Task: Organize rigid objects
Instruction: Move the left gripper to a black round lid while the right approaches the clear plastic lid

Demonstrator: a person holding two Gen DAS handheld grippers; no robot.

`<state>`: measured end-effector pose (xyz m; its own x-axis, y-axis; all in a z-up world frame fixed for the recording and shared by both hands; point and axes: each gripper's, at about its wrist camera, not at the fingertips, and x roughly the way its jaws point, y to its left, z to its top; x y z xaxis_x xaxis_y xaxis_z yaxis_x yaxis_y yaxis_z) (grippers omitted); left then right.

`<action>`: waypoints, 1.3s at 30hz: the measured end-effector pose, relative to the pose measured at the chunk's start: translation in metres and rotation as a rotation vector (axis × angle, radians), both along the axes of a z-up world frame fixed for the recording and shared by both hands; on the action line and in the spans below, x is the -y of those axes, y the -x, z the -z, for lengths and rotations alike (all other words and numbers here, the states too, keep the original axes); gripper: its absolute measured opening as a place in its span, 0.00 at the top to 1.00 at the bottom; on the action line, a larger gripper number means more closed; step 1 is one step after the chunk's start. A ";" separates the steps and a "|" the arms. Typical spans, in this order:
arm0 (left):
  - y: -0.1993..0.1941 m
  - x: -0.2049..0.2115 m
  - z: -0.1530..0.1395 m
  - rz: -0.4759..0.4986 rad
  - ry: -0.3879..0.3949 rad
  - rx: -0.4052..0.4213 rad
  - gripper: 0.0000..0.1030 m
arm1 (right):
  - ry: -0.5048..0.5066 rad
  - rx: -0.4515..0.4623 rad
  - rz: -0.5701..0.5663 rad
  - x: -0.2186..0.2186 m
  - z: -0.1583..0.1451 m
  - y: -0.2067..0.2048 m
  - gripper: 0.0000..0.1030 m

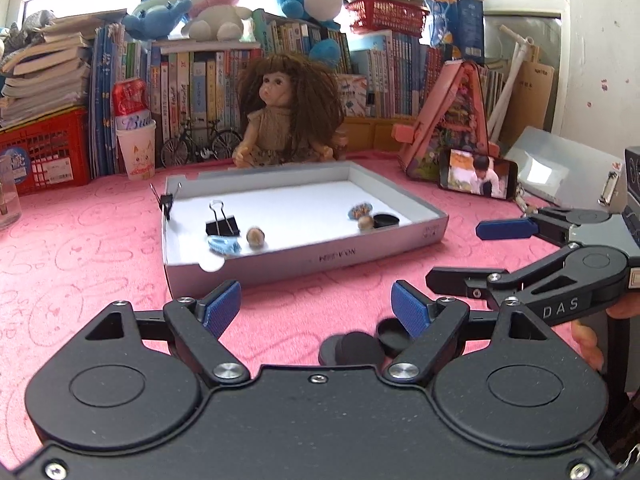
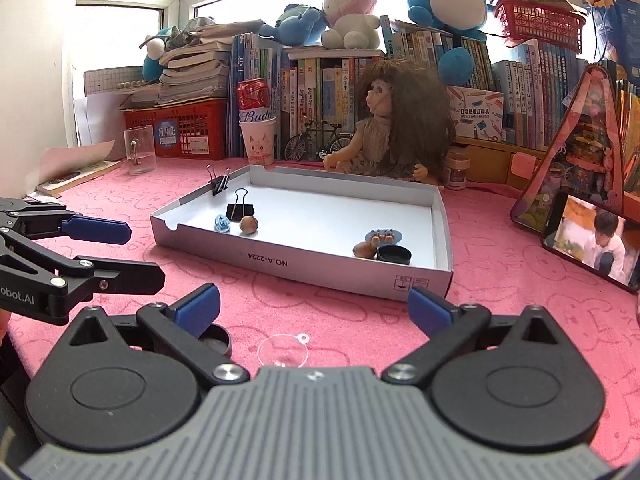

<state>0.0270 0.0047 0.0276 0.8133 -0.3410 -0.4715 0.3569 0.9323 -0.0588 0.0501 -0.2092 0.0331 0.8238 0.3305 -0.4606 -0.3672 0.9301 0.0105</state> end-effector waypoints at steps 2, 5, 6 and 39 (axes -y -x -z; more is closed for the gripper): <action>0.004 -0.001 0.005 0.022 -0.007 -0.020 0.24 | 0.010 -0.003 0.005 0.001 0.004 0.004 0.00; 0.008 -0.001 0.011 0.051 -0.023 -0.039 0.27 | 0.029 -0.005 -0.001 0.003 0.010 0.010 0.00; 0.010 -0.001 0.013 0.055 -0.029 -0.040 0.28 | 0.035 -0.008 -0.002 0.003 0.012 0.011 0.00; 0.018 0.031 0.035 0.107 -0.138 0.037 0.71 | 0.087 -0.129 0.039 -0.002 0.031 -0.004 0.00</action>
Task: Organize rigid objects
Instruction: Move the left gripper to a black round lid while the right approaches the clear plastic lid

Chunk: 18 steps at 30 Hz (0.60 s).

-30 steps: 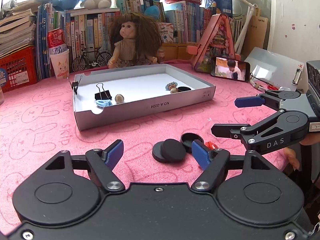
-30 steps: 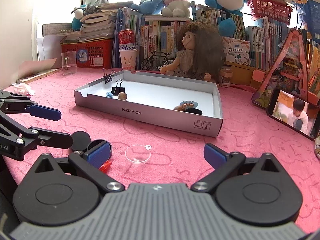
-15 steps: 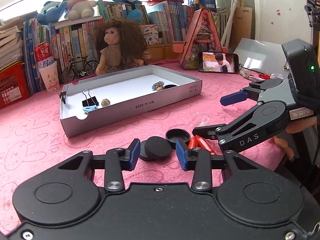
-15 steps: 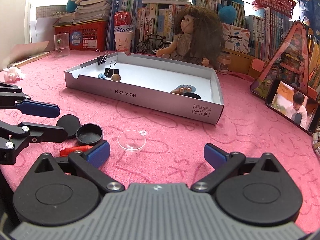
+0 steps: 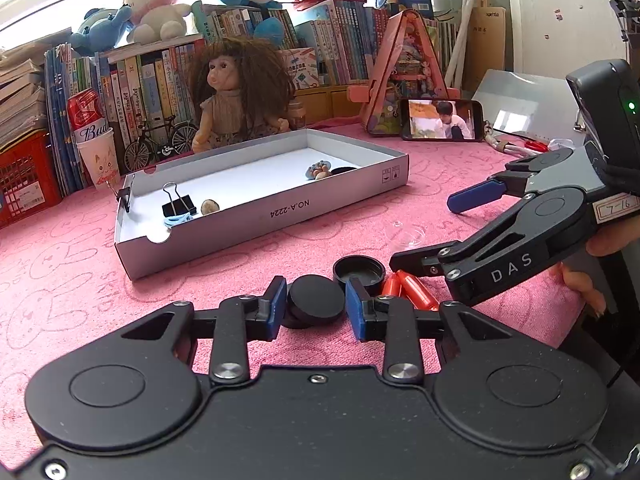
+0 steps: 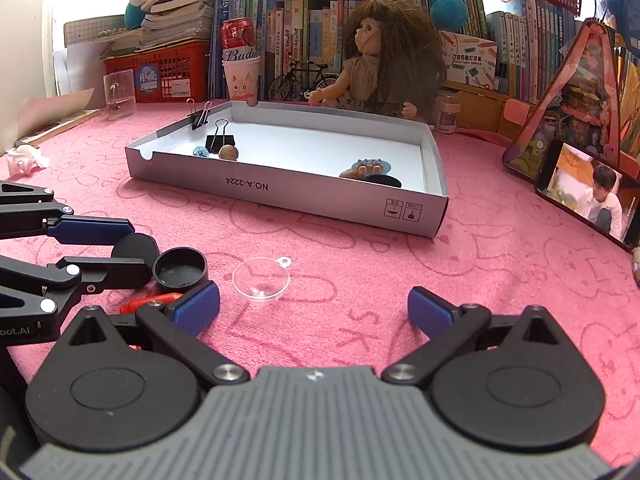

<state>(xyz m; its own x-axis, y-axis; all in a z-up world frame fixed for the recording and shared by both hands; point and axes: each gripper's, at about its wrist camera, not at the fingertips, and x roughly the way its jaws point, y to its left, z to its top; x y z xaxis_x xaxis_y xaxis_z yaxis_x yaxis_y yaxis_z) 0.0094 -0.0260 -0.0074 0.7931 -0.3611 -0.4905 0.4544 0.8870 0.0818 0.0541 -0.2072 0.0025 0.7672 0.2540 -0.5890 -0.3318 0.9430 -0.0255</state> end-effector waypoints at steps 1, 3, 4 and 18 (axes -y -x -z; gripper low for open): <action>-0.001 0.000 0.000 -0.002 0.002 0.000 0.71 | -0.001 0.000 0.000 0.000 0.000 0.000 0.00; -0.001 0.001 -0.001 -0.004 0.003 0.000 0.71 | 0.000 0.000 0.000 0.000 0.000 0.000 0.00; -0.002 0.001 -0.001 -0.005 0.003 0.001 0.71 | -0.001 -0.001 0.000 0.000 0.000 0.000 0.00; -0.004 -0.007 -0.009 -0.054 0.021 0.015 0.71 | -0.049 0.029 -0.030 -0.001 -0.003 0.009 0.20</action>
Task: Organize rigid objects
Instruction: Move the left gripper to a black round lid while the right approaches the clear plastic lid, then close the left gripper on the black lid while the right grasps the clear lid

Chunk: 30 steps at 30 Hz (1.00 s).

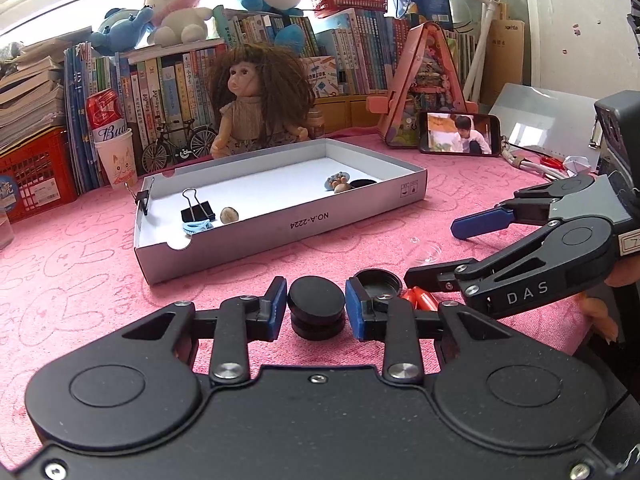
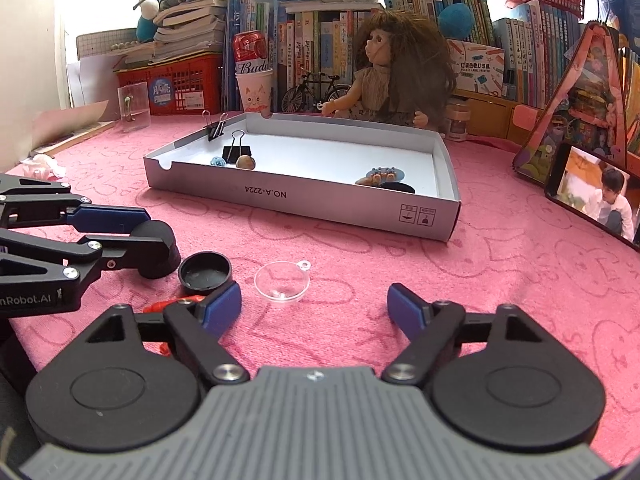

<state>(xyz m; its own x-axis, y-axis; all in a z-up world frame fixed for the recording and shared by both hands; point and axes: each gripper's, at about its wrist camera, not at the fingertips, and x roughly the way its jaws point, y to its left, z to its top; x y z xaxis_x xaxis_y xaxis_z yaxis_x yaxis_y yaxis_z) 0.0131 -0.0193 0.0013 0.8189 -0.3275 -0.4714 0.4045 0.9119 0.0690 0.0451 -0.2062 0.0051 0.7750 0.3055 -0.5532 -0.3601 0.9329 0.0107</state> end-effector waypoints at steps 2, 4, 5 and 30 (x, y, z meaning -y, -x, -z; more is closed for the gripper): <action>0.000 0.000 0.000 -0.003 0.001 0.000 0.71 | -0.004 0.013 -0.003 -0.001 -0.002 0.002 0.27; 0.000 0.000 -0.001 -0.006 0.004 0.002 0.71 | -0.011 0.029 -0.008 -0.003 -0.006 0.003 0.34; 0.000 -0.001 -0.001 -0.007 0.006 0.003 0.71 | -0.012 0.037 -0.011 -0.004 -0.007 0.004 0.39; -0.007 -0.010 -0.006 -0.066 0.042 -0.018 0.71 | -0.023 0.062 0.054 -0.003 -0.006 0.001 0.37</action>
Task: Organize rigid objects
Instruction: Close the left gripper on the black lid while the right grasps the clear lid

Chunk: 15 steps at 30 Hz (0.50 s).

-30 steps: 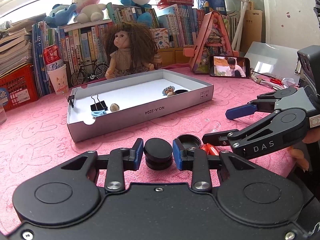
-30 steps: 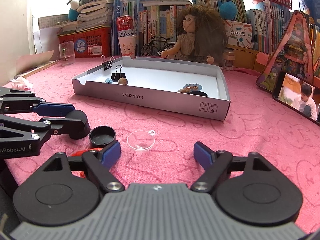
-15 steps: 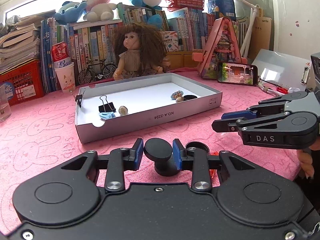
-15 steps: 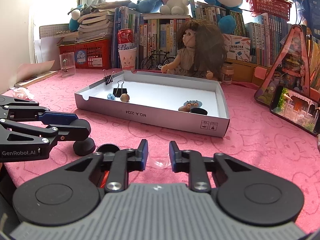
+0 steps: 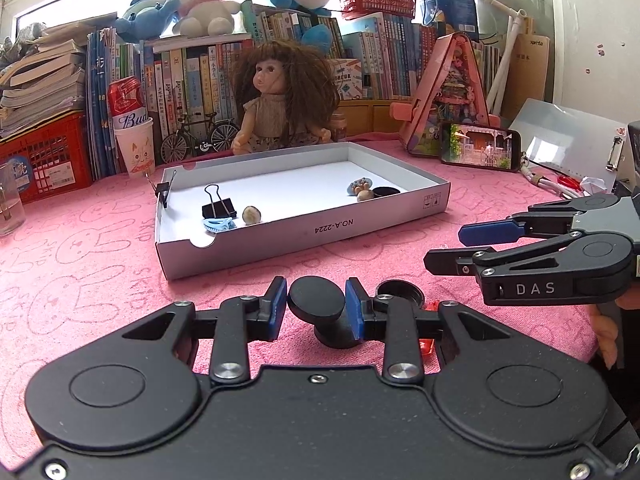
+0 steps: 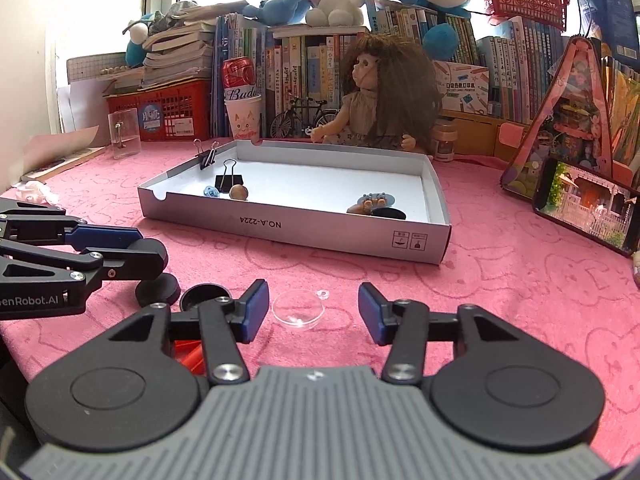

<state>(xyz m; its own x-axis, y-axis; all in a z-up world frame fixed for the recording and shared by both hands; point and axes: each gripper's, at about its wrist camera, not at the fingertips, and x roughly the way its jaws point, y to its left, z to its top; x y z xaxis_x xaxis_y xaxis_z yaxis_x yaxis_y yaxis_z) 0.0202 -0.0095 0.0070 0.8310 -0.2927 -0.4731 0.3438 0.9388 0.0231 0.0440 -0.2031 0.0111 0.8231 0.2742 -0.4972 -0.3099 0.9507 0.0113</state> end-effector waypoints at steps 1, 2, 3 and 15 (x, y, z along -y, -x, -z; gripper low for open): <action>0.000 0.000 0.000 -0.002 0.000 -0.001 0.71 | 0.001 -0.001 0.002 0.000 0.001 0.000 0.37; 0.000 -0.001 0.000 -0.003 0.001 -0.002 0.71 | -0.001 -0.001 0.002 0.000 0.002 0.000 0.37; -0.001 -0.001 0.001 -0.005 0.002 -0.004 0.71 | -0.003 -0.003 0.003 0.000 0.002 -0.001 0.37; -0.002 -0.001 0.001 -0.012 0.008 -0.007 0.71 | -0.010 -0.016 0.012 -0.001 0.002 0.000 0.67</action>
<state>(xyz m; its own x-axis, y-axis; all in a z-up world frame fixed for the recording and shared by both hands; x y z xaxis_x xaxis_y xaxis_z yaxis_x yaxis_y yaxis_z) 0.0219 -0.0082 0.0059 0.8312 -0.2863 -0.4766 0.3323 0.9431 0.0131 0.0436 -0.2026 0.0087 0.8184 0.2696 -0.5074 -0.2982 0.9542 0.0260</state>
